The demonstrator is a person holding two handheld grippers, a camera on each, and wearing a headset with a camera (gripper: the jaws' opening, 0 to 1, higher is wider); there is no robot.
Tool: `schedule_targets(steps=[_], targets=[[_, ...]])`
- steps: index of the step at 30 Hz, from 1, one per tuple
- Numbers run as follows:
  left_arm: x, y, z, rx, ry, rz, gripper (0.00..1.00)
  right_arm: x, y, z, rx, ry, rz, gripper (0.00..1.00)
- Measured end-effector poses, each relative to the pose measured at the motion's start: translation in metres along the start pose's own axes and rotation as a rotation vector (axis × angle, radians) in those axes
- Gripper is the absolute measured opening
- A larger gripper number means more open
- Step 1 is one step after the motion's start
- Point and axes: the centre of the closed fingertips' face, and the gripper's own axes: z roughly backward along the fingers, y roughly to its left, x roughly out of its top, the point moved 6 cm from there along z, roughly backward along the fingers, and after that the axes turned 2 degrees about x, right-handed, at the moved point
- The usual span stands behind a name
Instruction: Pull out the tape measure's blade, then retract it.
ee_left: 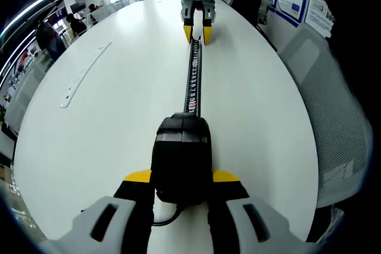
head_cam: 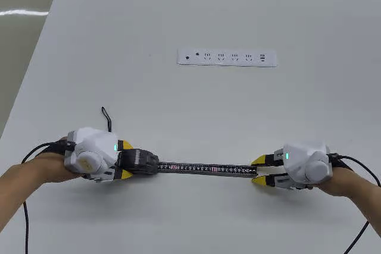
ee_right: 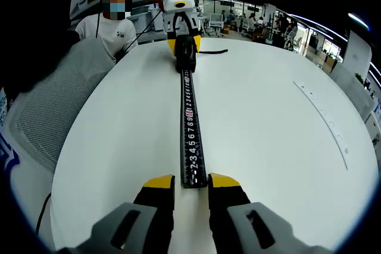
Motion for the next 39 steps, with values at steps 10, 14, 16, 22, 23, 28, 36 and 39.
schedule_targets(steps=[10, 14, 16, 22, 23, 28, 36, 39], targets=[[0.002, -0.004, 0.008, 0.016, -0.037, 0.037, 0.4, 0.005, 0.003, 0.007, -0.053, 0.005, -0.04, 0.34], [-0.001, -0.006, 0.012, 0.027, -0.054, 0.078, 0.44, 0.005, 0.006, 0.011, -0.075, 0.007, -0.058, 0.36], [-0.001, -0.006, 0.016, 0.047, -0.066, 0.102, 0.46, 0.007, 0.007, 0.014, -0.093, 0.0, -0.084, 0.38], [-0.001, -0.009, 0.024, 0.086, -0.118, 0.183, 0.53, 0.012, 0.009, 0.022, -0.155, -0.018, -0.146, 0.46], [-0.001, -0.01, 0.025, 0.089, -0.121, 0.189, 0.54, 0.013, 0.01, 0.023, -0.16, -0.02, -0.151, 0.46], [0.0, -0.018, 0.031, 0.107, -0.144, 0.231, 0.58, 0.017, 0.017, 0.027, -0.196, -0.024, -0.205, 0.54], [0.003, -0.029, 0.042, 0.151, -0.173, 0.297, 0.65, 0.02, 0.03, 0.035, -0.26, -0.028, -0.265, 0.63], [0.0, -0.032, 0.045, 0.174, -0.174, 0.33, 0.69, 0.02, 0.036, 0.037, -0.276, -0.027, -0.283, 0.66]])
